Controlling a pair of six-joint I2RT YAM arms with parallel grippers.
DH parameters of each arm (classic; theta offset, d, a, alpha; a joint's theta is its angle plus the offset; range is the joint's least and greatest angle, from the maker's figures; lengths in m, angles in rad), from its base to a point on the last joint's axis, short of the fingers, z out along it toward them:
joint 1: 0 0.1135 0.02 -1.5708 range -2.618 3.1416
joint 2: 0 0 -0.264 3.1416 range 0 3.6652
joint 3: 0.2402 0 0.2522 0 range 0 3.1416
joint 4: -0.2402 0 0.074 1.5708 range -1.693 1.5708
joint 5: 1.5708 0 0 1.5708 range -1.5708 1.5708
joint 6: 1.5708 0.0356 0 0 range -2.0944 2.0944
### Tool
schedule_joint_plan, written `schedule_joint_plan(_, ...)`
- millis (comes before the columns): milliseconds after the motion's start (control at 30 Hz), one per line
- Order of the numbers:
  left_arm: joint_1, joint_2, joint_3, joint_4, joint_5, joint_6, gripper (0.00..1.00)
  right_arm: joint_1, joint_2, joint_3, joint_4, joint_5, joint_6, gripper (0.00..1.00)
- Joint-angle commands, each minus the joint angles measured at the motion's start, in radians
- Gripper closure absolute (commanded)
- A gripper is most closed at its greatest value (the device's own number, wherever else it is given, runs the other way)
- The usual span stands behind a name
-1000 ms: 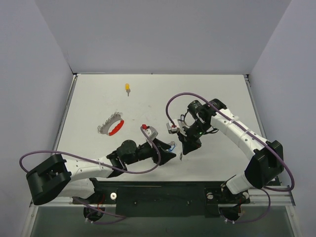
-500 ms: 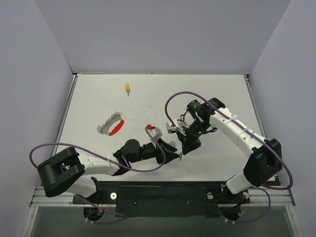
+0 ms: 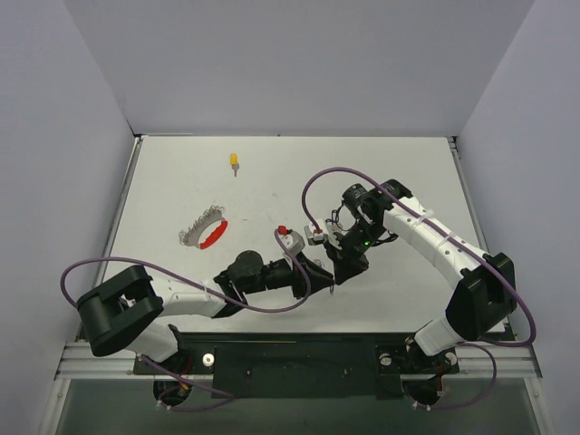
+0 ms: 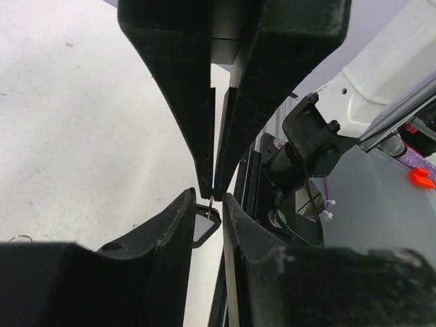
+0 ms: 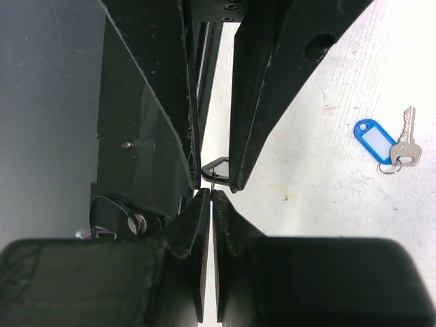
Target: Put the keys on the keyring
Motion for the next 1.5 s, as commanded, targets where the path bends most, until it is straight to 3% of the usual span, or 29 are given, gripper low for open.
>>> schedule_joint_plan(0, 0.004, 0.005, 0.052, 0.015, 0.038, 0.015, 0.69, 0.004, 0.002, 0.033, -0.061, -0.039, -0.018, 1.00)
schedule_joint_plan(267, 0.004, 0.017, 0.075, -0.030, 0.075, 0.026, 0.78, 0.004, 0.004, 0.035, -0.067, -0.041, -0.019, 1.00)
schedule_joint_plan(1033, 0.004, 0.025, 0.101, -0.131, 0.086, 0.056, 0.78, 0.004, 0.007, 0.036, -0.066, -0.037, -0.019, 1.00)
schedule_joint_plan(1467, 0.004, 0.045, 0.132, -0.149, 0.123, 0.023, 0.72, 0.004, 0.008, 0.038, -0.064, -0.031, -0.016, 1.00)
